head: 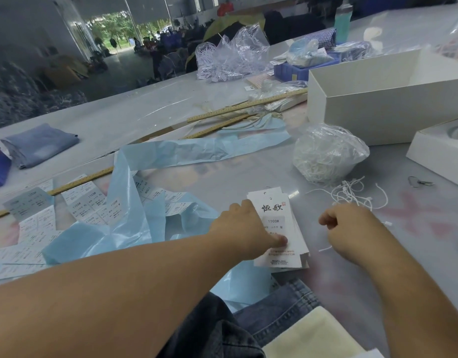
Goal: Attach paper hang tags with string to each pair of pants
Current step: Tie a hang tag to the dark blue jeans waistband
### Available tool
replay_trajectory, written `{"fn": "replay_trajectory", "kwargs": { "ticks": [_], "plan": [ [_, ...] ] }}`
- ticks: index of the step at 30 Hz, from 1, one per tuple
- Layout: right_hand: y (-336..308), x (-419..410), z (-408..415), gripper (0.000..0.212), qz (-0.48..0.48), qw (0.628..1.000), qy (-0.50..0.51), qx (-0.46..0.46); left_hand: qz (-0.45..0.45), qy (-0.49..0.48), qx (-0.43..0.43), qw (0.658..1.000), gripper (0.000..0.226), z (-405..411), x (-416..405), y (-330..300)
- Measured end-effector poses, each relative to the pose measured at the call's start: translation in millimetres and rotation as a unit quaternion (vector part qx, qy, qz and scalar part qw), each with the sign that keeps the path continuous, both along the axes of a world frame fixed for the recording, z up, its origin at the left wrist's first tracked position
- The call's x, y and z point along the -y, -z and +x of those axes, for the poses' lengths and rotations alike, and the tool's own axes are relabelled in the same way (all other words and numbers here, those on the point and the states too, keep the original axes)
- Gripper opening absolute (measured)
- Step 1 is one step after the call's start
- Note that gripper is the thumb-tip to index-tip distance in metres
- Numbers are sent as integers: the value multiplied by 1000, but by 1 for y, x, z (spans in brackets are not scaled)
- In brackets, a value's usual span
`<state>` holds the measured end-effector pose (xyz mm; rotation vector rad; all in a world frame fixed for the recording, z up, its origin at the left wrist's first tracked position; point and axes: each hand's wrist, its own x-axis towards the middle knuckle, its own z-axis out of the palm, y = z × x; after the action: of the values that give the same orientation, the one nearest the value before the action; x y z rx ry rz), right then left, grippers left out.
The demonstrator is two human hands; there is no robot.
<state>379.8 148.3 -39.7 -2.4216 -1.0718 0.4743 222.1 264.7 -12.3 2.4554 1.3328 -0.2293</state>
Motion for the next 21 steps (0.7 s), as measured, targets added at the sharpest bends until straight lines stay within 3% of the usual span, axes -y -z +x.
{"fn": "replay_trajectory", "kwargs": {
  "ticks": [2,7,14,18,21],
  "plan": [
    [0,0,1,45,-31,999,-28,-12,-40,-14,37,998,52,0,-2,-1],
    [3,-2,0,34,-28,999,-34,-2,-67,-17,85,994,56,0,-6,-3],
    [3,-4,-7,21,0,998,-56,22,-14,-8,76,997,66,-1,-5,-8],
    [0,-7,-8,11,-17,993,-105,60,-43,-14,99,994,60,0,-5,-10],
    [1,-8,-10,12,-27,991,-109,66,-72,-12,112,991,43,0,-6,-11]
  ]
}}
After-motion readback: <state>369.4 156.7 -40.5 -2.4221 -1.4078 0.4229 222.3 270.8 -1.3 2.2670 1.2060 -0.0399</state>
